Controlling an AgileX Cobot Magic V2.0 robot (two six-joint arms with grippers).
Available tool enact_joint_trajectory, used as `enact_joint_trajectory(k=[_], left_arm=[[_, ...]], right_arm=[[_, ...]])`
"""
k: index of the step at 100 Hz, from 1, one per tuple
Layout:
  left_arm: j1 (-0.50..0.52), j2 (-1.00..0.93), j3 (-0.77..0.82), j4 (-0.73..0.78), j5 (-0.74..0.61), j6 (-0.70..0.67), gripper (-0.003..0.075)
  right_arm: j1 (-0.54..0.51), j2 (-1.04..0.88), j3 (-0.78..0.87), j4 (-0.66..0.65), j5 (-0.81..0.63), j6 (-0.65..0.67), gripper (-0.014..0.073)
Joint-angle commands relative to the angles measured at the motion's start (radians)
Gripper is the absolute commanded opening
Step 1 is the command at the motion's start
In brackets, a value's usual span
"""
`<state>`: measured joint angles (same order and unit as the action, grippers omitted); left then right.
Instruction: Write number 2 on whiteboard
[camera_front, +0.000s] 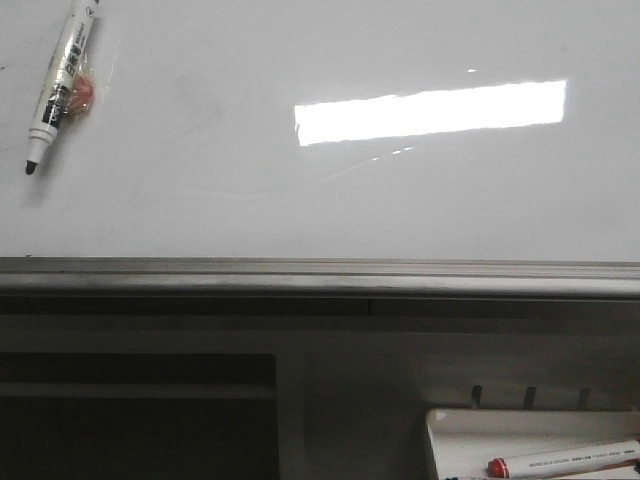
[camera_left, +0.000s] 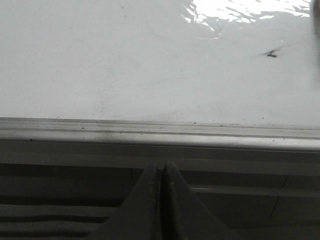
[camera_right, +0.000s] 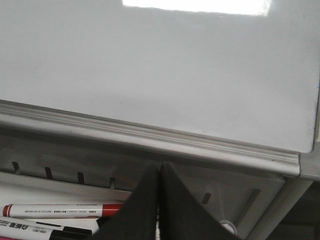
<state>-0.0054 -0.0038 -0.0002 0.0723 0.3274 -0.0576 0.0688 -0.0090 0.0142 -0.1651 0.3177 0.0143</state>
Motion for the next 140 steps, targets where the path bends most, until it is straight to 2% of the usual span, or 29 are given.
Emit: enact_joint_trajectory(k=[1, 47, 58, 70, 84, 105, 117, 127, 140], left_arm=[[-0.007, -0.028, 0.012, -0.003, -0.065, -0.002, -0.002], [-0.007, -0.028, 0.012, -0.003, -0.075, -0.002, -0.002], [-0.007, -0.028, 0.012, -0.005, -0.14, -0.002, -0.002], [-0.007, -0.028, 0.012, -0.005, -0.276, -0.002, -0.002], [-0.007, -0.028, 0.012, -0.003, -0.373, -0.002, -0.002], [-0.007, -0.028, 0.012, -0.003, -0.379, -0.002, -0.002], [-0.007, -0.028, 0.012, -0.003, -0.388, -0.002, -0.002], [-0.007, -0.028, 0.012, -0.005, -0.39, -0.002, -0.002], [-0.007, -0.028, 0.012, -0.101, -0.374, -0.002, -0.002]], right_arm=[[-0.005, -0.02, 0.024, -0.013, -0.025, 0.001, -0.0061], [-0.005, -0.02, 0.024, -0.013, -0.025, 0.001, -0.0061], [-0.005, -0.02, 0.024, -0.013, -0.025, 0.001, -0.0061], [-0.005, -0.02, 0.024, -0.03, -0.034, 0.001, -0.0061], [-0.005, -0.02, 0.024, -0.032, -0.147, 0.001, -0.0061], [-0.005, -0.02, 0.024, -0.032, -0.281, 0.001, -0.0061], [-0.005, -0.02, 0.024, -0.032, -0.416, 0.001, -0.006], [-0.005, -0.02, 0.024, -0.032, -0.454, 0.001, -0.0061], [-0.005, -0.02, 0.024, -0.032, -0.502, 0.001, -0.006]])
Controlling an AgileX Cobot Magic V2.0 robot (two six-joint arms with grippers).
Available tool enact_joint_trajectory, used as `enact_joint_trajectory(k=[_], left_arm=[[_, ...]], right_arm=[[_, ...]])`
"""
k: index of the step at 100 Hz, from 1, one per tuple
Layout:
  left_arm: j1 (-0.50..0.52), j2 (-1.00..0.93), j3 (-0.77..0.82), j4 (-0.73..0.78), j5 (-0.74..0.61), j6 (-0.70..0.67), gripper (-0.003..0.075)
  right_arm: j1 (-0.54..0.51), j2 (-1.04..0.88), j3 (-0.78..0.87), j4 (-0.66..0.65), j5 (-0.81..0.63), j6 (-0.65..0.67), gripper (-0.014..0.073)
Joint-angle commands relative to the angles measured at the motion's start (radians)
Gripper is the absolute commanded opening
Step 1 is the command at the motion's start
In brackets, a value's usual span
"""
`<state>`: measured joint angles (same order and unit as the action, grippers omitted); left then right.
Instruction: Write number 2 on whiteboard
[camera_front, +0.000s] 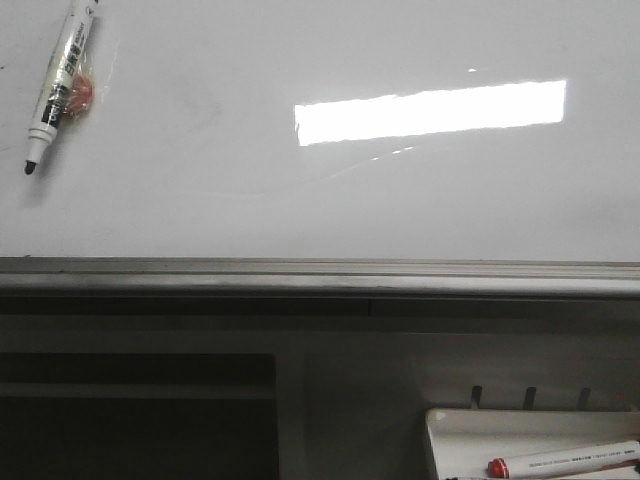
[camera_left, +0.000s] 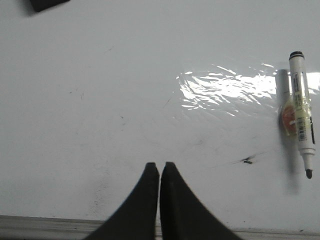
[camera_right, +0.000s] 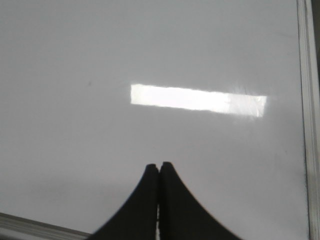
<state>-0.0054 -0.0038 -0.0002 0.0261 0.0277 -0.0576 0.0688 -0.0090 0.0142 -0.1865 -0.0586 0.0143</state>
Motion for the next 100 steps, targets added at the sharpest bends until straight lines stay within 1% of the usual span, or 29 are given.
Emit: enact_joint_trajectory(k=[1, 10, 18, 23, 28, 35, 42, 47, 50, 59, 64, 73, 83, 88, 93, 97, 98, 100], left_arm=[[-0.007, -0.028, 0.012, -0.055, -0.072, -0.002, -0.002], [-0.007, -0.028, 0.008, -0.055, -0.065, -0.002, -0.002], [-0.007, -0.026, -0.011, -0.1, -0.044, -0.004, -0.002], [-0.007, -0.014, -0.04, -0.149, 0.01, -0.004, -0.002], [-0.007, 0.005, -0.085, -0.182, 0.093, -0.004, -0.002], [-0.007, 0.042, -0.164, -0.184, 0.185, -0.004, -0.002], [-0.007, 0.085, -0.248, -0.181, 0.25, 0.009, -0.002], [-0.007, 0.118, -0.305, -0.178, 0.284, 0.024, -0.002], [-0.007, 0.141, -0.342, -0.178, 0.305, 0.047, -0.002], [-0.007, 0.195, -0.407, -0.178, 0.316, 0.12, -0.002], [-0.007, 0.226, -0.434, -0.178, 0.314, 0.148, -0.002], [-0.007, 0.274, -0.459, -0.178, 0.307, 0.16, -0.002], [-0.007, 0.309, -0.461, -0.193, 0.291, 0.161, -0.0013], [-0.007, 0.321, -0.461, -0.206, 0.283, 0.164, 0.0025], [-0.007, 0.329, -0.461, -0.217, 0.271, 0.164, 0.01], [-0.007, 0.328, -0.461, -0.232, 0.259, 0.164, 0.0188], [-0.007, 0.328, -0.461, -0.234, 0.252, 0.164, 0.0222], [-0.007, 0.328, -0.461, -0.242, 0.245, 0.164, 0.0257]], right_arm=[[-0.005, -0.02, 0.024, -0.011, -0.133, 0.001, -0.006], [-0.005, -0.02, 0.021, 0.017, -0.137, 0.009, -0.0061], [-0.005, -0.02, 0.011, 0.118, -0.094, 0.036, -0.0061], [-0.005, -0.02, -0.004, 0.163, -0.05, 0.036, -0.0061], [-0.005, -0.018, -0.031, 0.186, -0.008, 0.036, -0.0061], [-0.005, -0.007, -0.084, 0.229, 0.066, 0.036, -0.0061], [-0.005, 0.01, -0.151, 0.26, 0.159, 0.036, -0.006], [-0.005, 0.03, -0.204, 0.264, 0.242, 0.036, -0.006], [-0.005, 0.052, -0.235, 0.262, 0.318, 0.036, -0.006], [-0.005, 0.128, -0.339, 0.262, 0.503, 0.036, -0.006], [-0.005, 0.184, -0.39, 0.262, 0.566, 0.036, -0.006], [-0.005, 0.255, -0.468, 0.272, 0.611, 0.036, -0.0061], [-0.005, 0.306, -0.509, 0.276, 0.614, 0.036, -0.0061], [-0.005, 0.316, -0.511, 0.276, 0.611, 0.036, -0.0061], [-0.005, 0.32, -0.511, 0.276, 0.611, 0.036, -0.0061], [-0.005, 0.32, -0.511, 0.276, 0.611, 0.036, -0.006], [-0.005, 0.32, -0.511, 0.276, 0.611, 0.036, -0.0061], [-0.005, 0.32, -0.511, 0.276, 0.611, 0.036, -0.0061]])
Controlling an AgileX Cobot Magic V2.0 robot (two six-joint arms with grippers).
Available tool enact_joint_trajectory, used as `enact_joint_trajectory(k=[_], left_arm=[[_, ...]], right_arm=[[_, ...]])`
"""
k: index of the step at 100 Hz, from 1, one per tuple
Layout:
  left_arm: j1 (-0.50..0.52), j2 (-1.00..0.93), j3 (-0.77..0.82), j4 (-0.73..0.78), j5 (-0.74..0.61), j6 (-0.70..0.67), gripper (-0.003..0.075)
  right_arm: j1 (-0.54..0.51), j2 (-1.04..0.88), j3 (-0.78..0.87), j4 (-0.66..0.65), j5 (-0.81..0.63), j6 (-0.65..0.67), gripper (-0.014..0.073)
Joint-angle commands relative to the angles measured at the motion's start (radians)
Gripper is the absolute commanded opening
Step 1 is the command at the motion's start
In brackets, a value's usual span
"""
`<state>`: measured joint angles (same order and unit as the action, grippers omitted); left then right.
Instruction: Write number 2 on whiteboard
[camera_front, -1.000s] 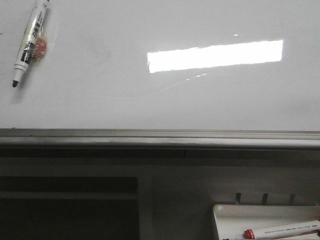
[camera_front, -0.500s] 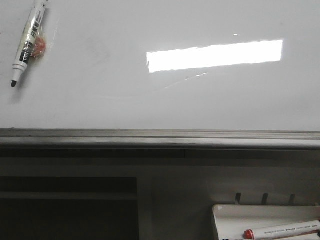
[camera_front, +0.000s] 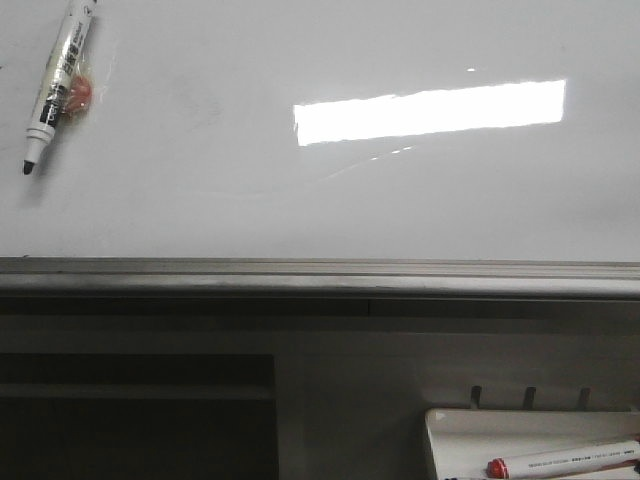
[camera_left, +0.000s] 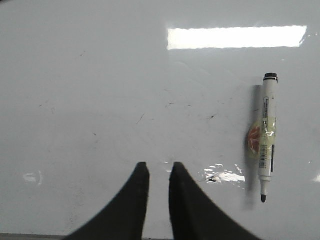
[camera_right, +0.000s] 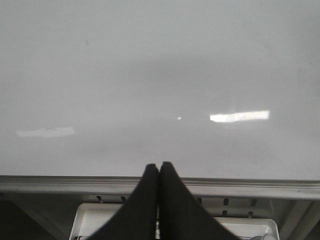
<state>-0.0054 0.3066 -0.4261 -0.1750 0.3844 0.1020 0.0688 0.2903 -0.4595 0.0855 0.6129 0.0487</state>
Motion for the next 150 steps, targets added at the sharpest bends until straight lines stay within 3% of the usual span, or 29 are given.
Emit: enact_joint_trajectory(k=[1, 10, 17, 27, 47, 79, 97, 150], left_arm=[[-0.007, 0.018, -0.035, -0.044, -0.119, 0.004, 0.0292], [-0.007, 0.018, -0.035, -0.068, -0.18, 0.004, 0.0493], [-0.007, 0.019, -0.031, -0.094, -0.253, 0.002, 0.0544], [-0.007, 0.029, -0.031, -0.155, -0.322, 0.002, 0.0525], [-0.058, 0.123, -0.031, -0.166, -0.297, 0.02, 0.0475], [-0.373, 0.345, -0.031, -0.1, -0.384, 0.056, 0.0475], [-0.502, 0.513, -0.031, -0.068, -0.579, 0.056, 0.0471], [-0.518, 0.84, -0.031, -0.101, -0.783, 0.053, 0.047]], right_arm=[[-0.005, 0.021, -0.037, 0.004, -0.06, 0.002, -0.0061], [-0.005, 0.021, -0.037, 0.004, -0.06, 0.002, -0.0061], [-0.005, 0.021, -0.037, 0.004, -0.062, 0.002, -0.0061], [-0.005, 0.021, -0.035, 0.004, -0.062, 0.002, -0.0061], [-0.005, 0.021, -0.035, 0.004, -0.029, 0.002, -0.006], [-0.005, 0.021, -0.035, 0.004, -0.005, 0.002, -0.006], [-0.005, 0.021, -0.022, 0.004, 0.028, 0.002, -0.006], [-0.005, 0.021, -0.022, 0.031, 0.018, 0.002, -0.0061]])
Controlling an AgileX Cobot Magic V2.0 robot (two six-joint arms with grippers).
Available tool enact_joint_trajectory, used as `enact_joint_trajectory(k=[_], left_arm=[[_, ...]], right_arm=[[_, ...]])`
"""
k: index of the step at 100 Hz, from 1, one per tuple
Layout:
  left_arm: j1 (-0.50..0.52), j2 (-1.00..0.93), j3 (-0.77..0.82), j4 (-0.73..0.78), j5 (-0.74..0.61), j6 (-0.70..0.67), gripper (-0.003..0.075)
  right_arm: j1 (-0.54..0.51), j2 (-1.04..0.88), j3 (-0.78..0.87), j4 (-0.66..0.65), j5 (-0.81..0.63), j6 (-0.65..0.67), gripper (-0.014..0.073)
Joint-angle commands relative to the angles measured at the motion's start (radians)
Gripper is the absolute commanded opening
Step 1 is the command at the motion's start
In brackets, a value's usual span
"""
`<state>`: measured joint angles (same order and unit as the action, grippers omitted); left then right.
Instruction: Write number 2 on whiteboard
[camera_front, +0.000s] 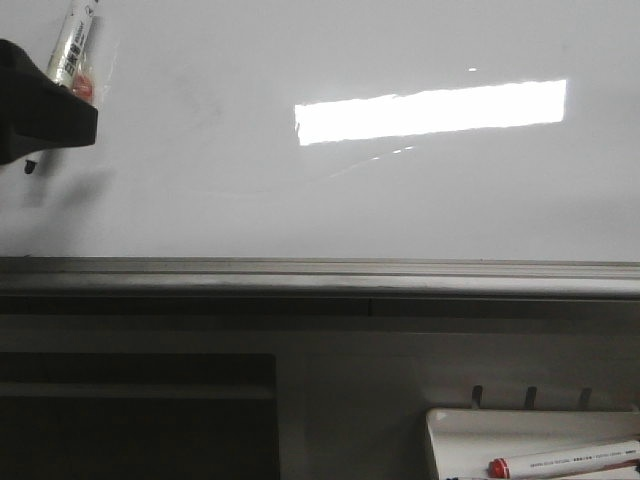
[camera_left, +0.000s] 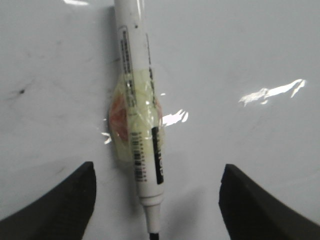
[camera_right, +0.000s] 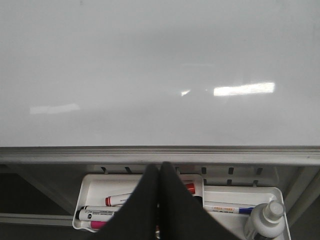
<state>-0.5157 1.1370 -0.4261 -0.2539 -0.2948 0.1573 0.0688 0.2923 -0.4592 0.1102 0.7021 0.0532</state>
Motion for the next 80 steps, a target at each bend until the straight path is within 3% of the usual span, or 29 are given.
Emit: enact_joint_trajectory(k=[1, 25, 50, 59, 65, 80], left_arm=[[-0.008, 0.012, -0.031, -0.025, -0.107, -0.003, 0.0469], [-0.008, 0.025, -0.031, -0.042, -0.166, -0.003, 0.0355], [-0.008, 0.025, -0.031, -0.042, -0.101, -0.003, -0.0022], [-0.008, 0.025, -0.031, -0.032, -0.074, -0.003, -0.002], [-0.008, 0.023, -0.031, -0.001, -0.058, -0.003, -0.002], [-0.053, -0.008, -0.031, 0.236, -0.028, -0.003, -0.002]], right_arm=[[-0.005, 0.019, -0.022, 0.007, -0.071, -0.003, -0.006], [-0.005, 0.019, -0.022, 0.013, -0.069, -0.003, -0.0061], [-0.005, 0.019, -0.022, 0.053, -0.053, -0.003, -0.0061], [-0.005, 0.035, -0.022, 0.136, -0.039, -0.047, -0.006], [-0.003, 0.053, -0.026, 0.219, -0.03, -0.153, -0.006], [0.074, 0.106, -0.026, 0.506, -0.053, -0.381, -0.006]])
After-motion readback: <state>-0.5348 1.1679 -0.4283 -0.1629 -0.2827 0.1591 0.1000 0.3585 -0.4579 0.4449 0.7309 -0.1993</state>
